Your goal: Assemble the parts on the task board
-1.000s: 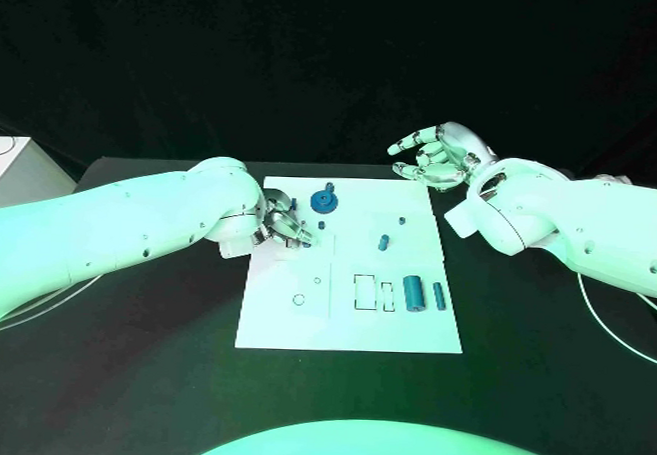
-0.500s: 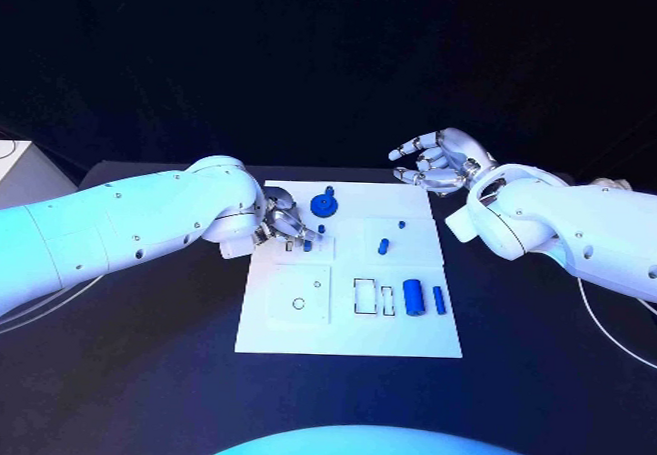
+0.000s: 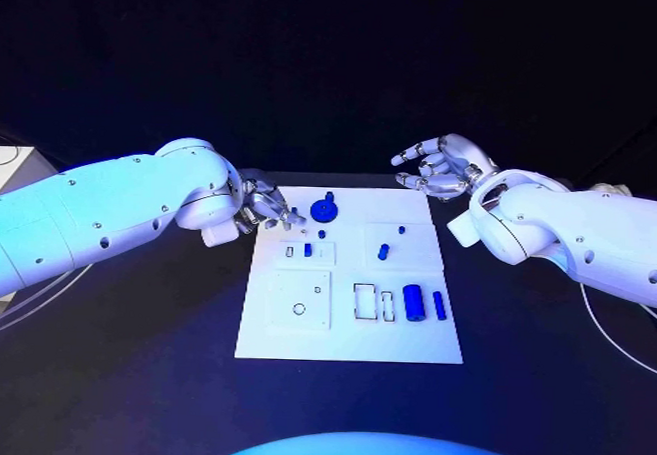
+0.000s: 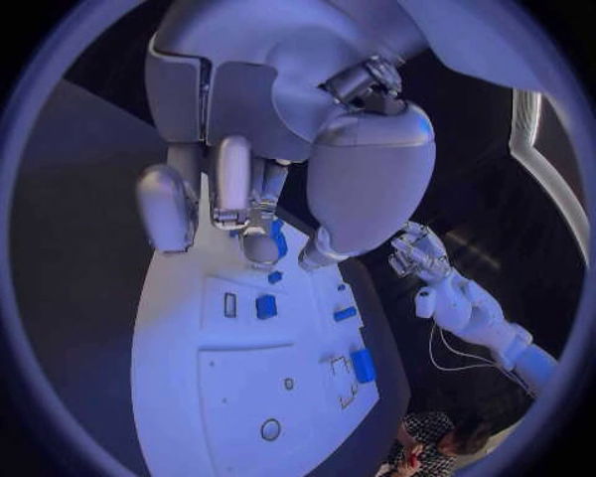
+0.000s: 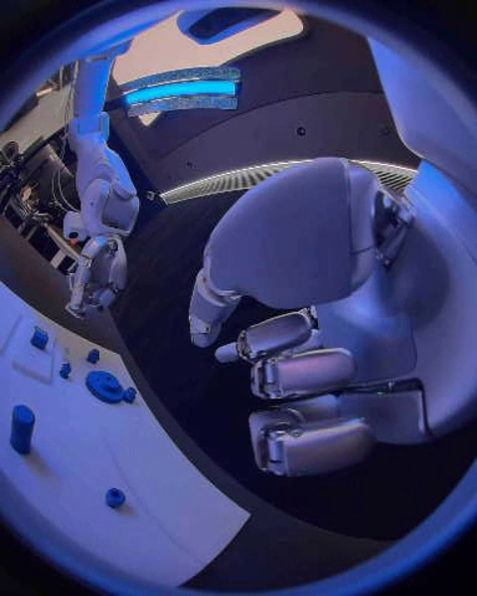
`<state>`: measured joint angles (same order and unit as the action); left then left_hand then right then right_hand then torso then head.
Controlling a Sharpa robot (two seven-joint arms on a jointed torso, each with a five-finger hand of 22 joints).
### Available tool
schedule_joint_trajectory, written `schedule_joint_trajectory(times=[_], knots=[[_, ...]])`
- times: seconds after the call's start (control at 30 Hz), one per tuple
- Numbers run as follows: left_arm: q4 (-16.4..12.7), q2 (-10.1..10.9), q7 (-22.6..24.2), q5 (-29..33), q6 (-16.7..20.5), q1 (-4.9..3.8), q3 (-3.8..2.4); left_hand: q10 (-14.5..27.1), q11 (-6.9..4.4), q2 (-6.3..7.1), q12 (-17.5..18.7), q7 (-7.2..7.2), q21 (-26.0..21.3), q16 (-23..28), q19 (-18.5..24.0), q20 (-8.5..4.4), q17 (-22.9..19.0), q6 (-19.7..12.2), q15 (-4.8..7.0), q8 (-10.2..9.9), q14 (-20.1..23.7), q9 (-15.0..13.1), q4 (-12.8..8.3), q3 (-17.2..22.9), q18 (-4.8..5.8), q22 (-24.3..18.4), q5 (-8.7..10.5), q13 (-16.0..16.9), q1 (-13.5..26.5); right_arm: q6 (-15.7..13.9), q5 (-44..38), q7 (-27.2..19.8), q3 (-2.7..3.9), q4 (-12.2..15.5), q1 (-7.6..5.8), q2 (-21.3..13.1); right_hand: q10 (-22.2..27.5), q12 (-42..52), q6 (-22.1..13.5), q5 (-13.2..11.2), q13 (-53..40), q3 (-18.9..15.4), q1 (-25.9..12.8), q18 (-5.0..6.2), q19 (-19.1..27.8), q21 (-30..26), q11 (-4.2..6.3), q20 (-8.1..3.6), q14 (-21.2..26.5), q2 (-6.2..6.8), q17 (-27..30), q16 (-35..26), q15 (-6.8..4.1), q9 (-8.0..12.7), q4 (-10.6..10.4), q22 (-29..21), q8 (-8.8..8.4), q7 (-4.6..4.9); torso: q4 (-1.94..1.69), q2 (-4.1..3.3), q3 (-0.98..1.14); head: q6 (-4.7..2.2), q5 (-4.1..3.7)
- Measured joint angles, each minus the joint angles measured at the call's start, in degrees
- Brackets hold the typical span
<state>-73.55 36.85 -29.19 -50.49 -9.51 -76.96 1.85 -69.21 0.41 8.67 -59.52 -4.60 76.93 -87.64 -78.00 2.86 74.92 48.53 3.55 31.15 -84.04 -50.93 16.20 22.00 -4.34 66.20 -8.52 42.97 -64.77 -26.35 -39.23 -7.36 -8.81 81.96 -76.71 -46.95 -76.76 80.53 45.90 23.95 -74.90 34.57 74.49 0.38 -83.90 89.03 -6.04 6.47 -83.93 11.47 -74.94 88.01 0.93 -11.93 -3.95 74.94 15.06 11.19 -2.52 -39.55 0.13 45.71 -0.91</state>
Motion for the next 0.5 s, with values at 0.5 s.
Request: schedule_joint_trajectory(times=[0.5], knots=[[8.99, -2.97, 1.81, 0.01, 0.68, -1.92, -0.94, 5.37, 1.68, 0.40, 4.70, -2.18, -1.57, 0.90, 1.25, 1.25, 0.00, -3.21, -1.44, -4.78, 0.00, 4.47, 0.18, 0.45, -0.14, -2.26, 0.00, -7.13, -0.50, 0.00, 0.05, -0.25, 0.00, -0.68, 0.01, 0.08, 0.00, 0.00, 0.00, 0.00, 0.00, 0.00, 0.00, 0.00, 0.00, -0.28, 0.00, 0.00, 0.00, 0.00, 0.01, -0.23, 0.00, 0.00, 0.00, -0.01, 0.00, 0.00, 0.03, -0.16, -0.10, -0.74, 0.09]])
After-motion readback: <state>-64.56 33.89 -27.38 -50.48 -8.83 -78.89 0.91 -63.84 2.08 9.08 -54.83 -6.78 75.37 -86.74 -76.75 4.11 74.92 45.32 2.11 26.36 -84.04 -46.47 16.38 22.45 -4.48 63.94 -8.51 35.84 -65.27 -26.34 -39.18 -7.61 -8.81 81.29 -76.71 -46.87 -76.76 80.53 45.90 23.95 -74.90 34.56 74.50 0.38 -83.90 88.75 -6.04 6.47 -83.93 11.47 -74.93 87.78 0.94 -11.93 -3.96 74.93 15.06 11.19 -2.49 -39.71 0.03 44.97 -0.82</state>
